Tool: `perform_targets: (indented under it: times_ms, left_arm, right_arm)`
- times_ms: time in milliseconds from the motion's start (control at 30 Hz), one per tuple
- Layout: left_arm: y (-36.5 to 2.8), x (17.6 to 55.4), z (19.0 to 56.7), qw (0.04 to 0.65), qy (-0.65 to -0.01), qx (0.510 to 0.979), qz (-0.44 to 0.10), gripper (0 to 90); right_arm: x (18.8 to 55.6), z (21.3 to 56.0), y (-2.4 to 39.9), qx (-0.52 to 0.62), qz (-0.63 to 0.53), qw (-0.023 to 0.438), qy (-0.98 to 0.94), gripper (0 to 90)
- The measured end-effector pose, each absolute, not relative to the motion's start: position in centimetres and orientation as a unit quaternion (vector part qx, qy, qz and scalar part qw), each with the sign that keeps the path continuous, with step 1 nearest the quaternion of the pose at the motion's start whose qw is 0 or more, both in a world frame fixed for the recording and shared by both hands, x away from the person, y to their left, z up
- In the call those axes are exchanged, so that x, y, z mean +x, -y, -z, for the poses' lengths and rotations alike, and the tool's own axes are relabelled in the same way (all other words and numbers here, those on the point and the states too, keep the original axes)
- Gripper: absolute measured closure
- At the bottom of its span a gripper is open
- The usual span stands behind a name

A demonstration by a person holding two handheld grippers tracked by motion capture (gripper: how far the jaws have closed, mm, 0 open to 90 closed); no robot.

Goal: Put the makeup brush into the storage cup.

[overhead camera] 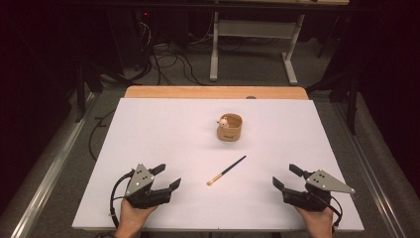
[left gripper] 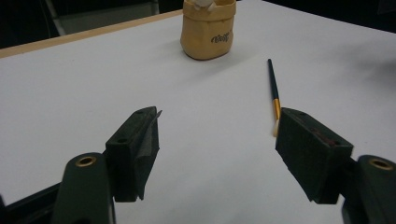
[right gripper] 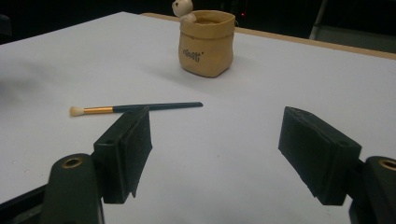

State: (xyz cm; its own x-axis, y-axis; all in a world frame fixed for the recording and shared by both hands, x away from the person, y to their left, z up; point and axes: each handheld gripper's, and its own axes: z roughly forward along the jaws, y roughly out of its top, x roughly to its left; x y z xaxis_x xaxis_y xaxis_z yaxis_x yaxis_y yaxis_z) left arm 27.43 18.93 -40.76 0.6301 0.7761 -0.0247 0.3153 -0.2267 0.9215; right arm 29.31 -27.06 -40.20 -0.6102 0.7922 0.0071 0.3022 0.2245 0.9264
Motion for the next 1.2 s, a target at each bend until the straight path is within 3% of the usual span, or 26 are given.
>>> perform_targets:
  times_ms: [1200]
  left_arm:
    - [-19.08,27.4,40.73,0.504,-0.371,0.746,-0.228,31.3]
  right_arm:
    - [28.62,39.6,27.47,0.362,-0.533,0.243,-0.725,27.5]
